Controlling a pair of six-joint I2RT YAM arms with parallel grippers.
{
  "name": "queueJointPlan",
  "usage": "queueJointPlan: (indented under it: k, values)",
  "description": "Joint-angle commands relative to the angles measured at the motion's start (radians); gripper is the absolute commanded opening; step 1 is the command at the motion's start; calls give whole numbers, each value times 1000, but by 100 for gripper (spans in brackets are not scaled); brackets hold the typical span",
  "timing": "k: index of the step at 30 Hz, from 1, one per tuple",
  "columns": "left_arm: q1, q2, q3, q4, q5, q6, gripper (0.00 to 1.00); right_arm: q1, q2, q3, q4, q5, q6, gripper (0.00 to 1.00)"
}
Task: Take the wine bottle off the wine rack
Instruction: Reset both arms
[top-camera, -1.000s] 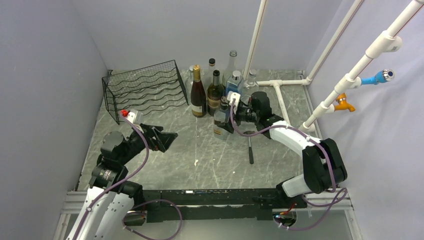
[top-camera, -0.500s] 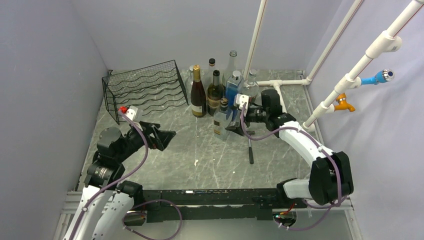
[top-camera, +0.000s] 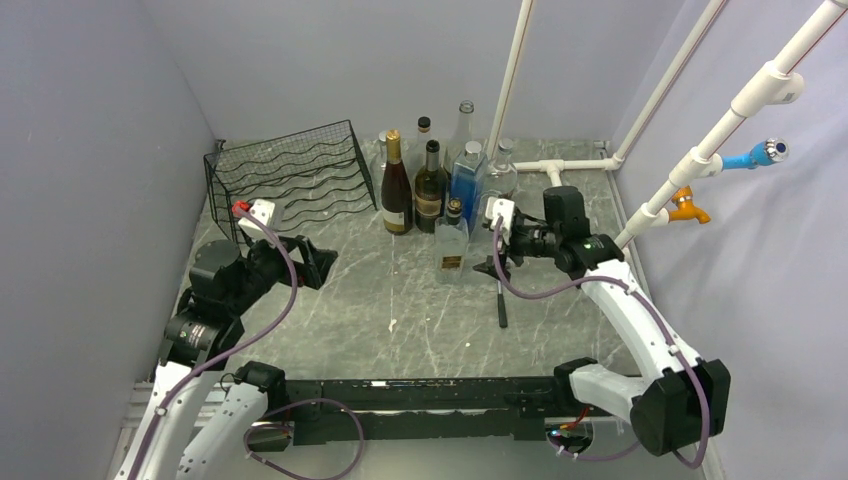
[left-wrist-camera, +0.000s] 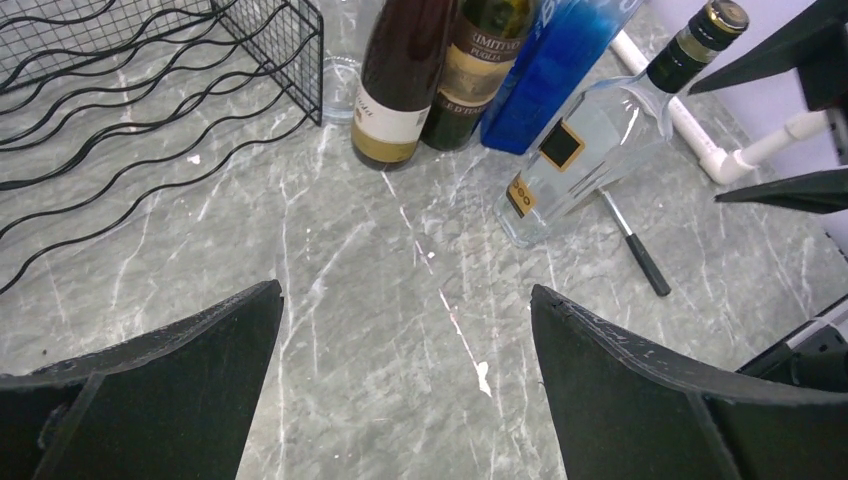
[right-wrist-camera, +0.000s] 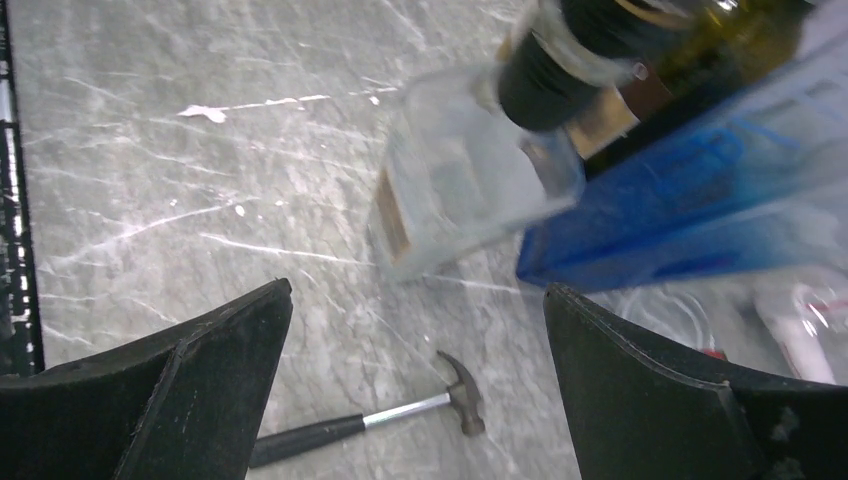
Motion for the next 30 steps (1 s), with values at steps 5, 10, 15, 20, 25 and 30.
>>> queueJointPlan:
  k: [5, 10, 15, 20, 25, 30]
  values:
    - [0, -23, 20, -7, -16, 25, 99, -83, -46, 27, -58, 12, 49, 100]
    - [-1, -54, 22, -19, -38, 39, 99, -121, -94, 66, -141, 13, 50, 100]
    - [-1, -65, 45, -18, -61, 44, 100, -183, -160, 122, -162, 45, 194, 100]
    - [-1, -81, 80, -40, -132, 62, 100, -234, -225, 184, -150, 153, 423, 100]
    - [-1, -97, 108, -50, -188, 70, 99, -302, -292, 213, -189, 127, 455, 100]
    - [-1, -106, 115, -44, -179, 58, 100, -358, -322, 195, -174, 106, 495, 100]
